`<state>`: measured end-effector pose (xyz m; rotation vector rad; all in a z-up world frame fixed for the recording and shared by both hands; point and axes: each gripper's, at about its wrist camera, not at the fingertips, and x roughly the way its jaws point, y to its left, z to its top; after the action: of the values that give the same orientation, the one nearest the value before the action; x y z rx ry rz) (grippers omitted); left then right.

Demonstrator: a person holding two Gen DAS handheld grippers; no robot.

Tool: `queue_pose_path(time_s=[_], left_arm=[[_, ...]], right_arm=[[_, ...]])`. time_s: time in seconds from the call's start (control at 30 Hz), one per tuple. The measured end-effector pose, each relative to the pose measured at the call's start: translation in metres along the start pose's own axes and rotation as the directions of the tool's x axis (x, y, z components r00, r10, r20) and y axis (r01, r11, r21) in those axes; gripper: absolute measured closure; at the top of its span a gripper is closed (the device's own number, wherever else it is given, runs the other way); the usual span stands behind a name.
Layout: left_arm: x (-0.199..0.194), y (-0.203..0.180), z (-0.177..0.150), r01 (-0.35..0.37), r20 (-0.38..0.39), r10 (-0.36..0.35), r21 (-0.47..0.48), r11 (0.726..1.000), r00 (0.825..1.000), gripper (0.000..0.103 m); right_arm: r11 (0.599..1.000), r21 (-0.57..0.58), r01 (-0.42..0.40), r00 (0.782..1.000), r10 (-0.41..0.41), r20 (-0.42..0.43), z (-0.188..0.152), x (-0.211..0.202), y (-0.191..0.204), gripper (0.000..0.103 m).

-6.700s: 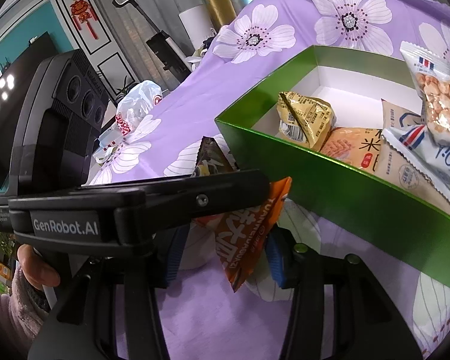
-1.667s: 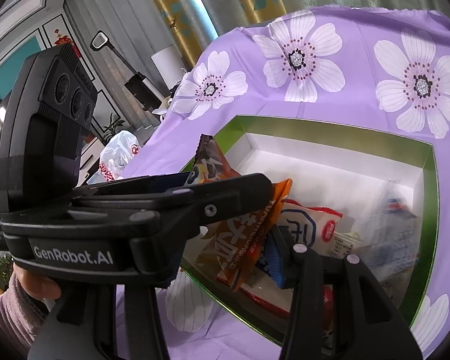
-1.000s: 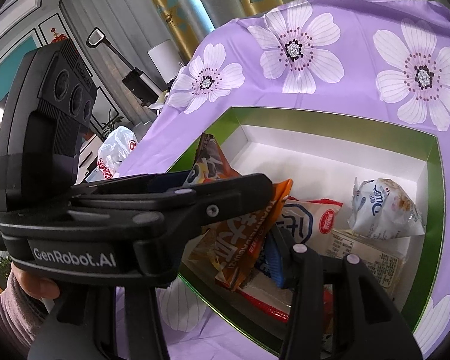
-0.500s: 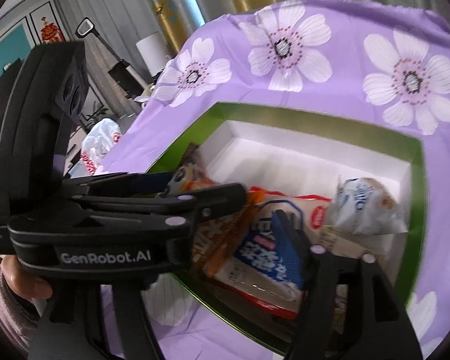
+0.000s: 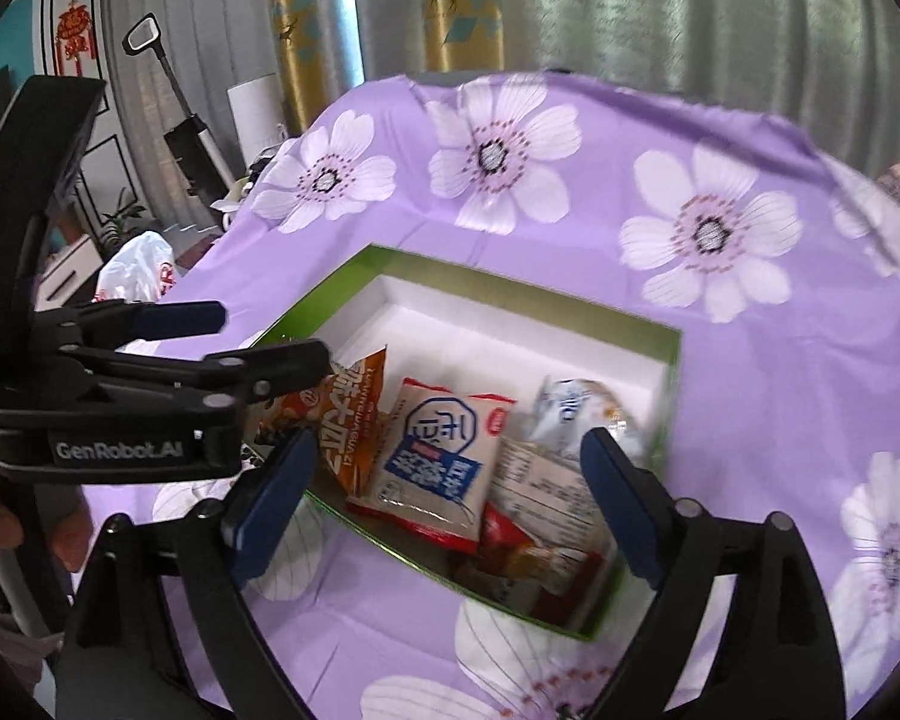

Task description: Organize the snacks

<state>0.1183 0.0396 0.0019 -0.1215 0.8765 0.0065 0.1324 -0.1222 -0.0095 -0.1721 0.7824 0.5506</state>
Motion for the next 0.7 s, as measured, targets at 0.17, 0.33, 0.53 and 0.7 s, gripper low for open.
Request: queue_pose_path(time_s=[0.17,0.33,0.53,0.7], left_arm=[[-0.029,-0.006,-0.002,-0.046,0.033,0.045,0.015,0.999,0.998,0.005],[-0.057,-0.009,-0.001,-0.077,0.072,0.076,0.014,0.997,0.995,0.003],[-0.085,-0.007,-0.002,-0.095,0.109,0.095,-0.011,0.995,0.989,0.003],[-0.099,-0.006,0.0,-0.126,0.128,0.128,-0.022,0.992,0.984,0.003]], right_arm=[[0.996,-0.032,0.081,0.996,-0.081,0.022,0.002,-0.023,0.005,0.0],[0.992,-0.04,0.124,0.992,-0.122,0.038,0.005,-0.043,0.009,0.0],[0.992,-0.033,0.125,0.99,-0.123,0.067,0.009,-0.067,0.019,0.0],[0.992,-0.04,0.118,0.988,-0.114,0.1,0.015,-0.086,0.028,0.0]])
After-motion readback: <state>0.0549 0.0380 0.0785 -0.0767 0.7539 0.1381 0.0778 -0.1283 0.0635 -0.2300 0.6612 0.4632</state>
